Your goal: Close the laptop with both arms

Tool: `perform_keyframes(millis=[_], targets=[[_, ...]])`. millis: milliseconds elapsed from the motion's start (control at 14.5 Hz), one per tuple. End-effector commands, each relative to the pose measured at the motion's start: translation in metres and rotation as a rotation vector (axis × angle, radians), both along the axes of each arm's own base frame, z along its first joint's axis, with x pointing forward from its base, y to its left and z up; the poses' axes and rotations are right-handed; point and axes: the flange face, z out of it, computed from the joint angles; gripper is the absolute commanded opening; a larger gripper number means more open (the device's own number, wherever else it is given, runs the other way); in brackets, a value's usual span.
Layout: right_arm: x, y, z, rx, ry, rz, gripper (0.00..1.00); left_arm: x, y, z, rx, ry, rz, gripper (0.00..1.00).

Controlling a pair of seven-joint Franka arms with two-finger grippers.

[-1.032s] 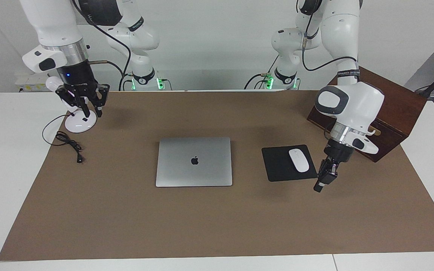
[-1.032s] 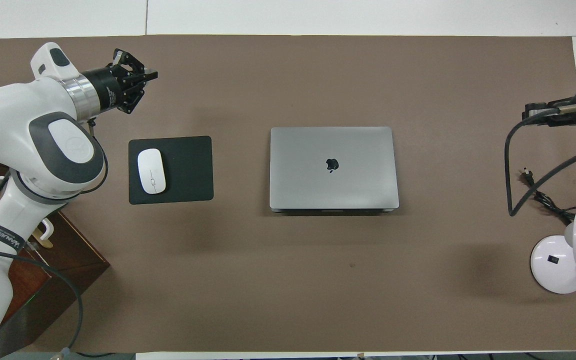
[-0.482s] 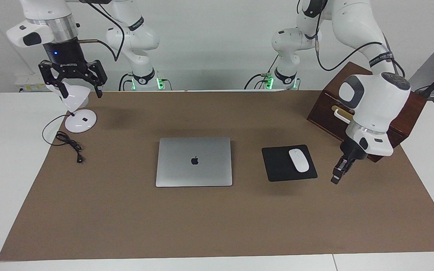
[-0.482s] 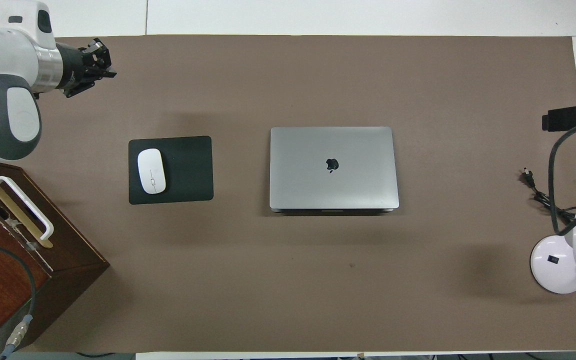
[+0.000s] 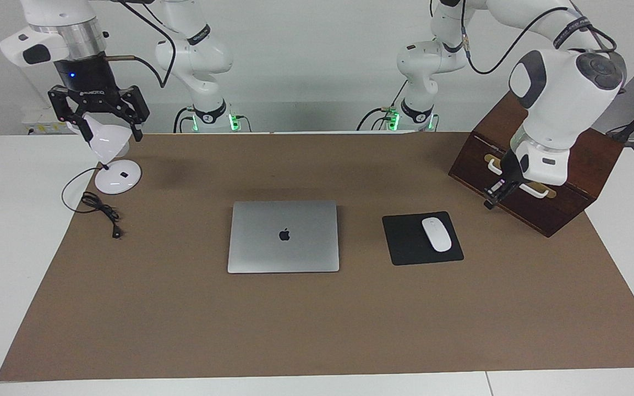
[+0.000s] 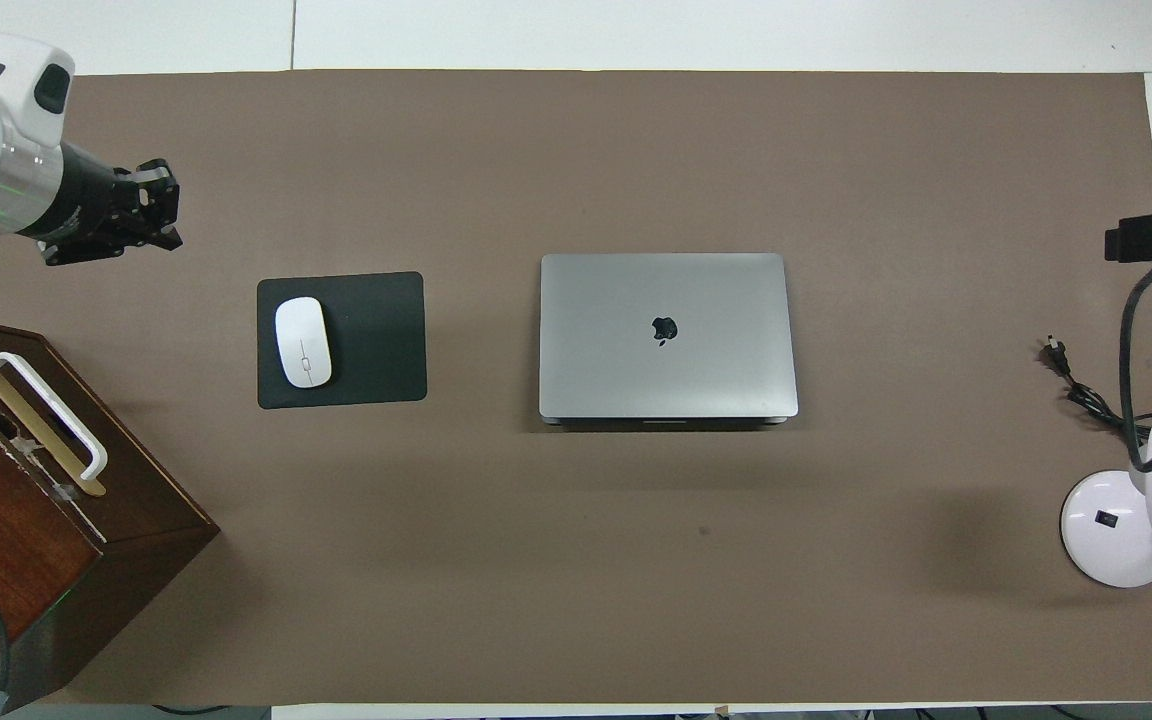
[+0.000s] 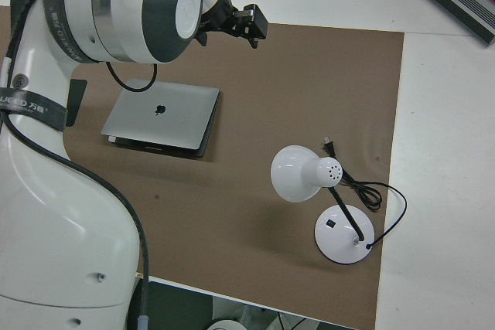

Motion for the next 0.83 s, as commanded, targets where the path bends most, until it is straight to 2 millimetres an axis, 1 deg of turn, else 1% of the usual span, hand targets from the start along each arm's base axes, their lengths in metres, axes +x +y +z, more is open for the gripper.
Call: perform_keyframes(millis=[0,69,206,275,344,550,619,688,757], targets=[[-0.013,-0.007,-0.005,-0.009,0.021,0.015,1.0,-0.042,0.01,0.024,0.048,0.054,-0.068,0.0],[-0.012,-0.009,-0.007,-0.009,0.021,0.011,1.0,-0.053,0.011,0.031,0.054,0.08,-0.087,0.1],[-0.016,-0.01,-0.007,-0.008,0.046,0.008,1.0,-0.078,0.011,0.037,0.065,0.163,-0.121,0.24],[-0.018,-0.01,-0.008,-0.008,0.061,0.008,1.0,-0.089,0.01,0.046,0.07,0.173,-0.151,0.27],[-0.019,-0.01,-0.009,-0.008,0.072,0.007,1.0,-0.093,0.011,0.049,0.07,0.168,-0.18,0.34],[-0.02,-0.008,-0.012,-0.006,0.087,0.01,1.0,-0.094,0.016,0.05,0.066,0.194,-0.185,0.35],[-0.02,-0.009,-0.012,-0.005,0.092,0.008,1.0,-0.092,0.02,0.052,0.061,0.197,-0.178,0.42],[-0.021,-0.009,-0.011,-0.006,0.092,0.01,1.0,-0.089,0.029,0.052,0.058,0.186,-0.163,0.92],[-0.023,-0.009,-0.012,-0.005,0.107,0.009,1.0,-0.089,0.028,0.051,0.051,0.187,-0.164,1.0]])
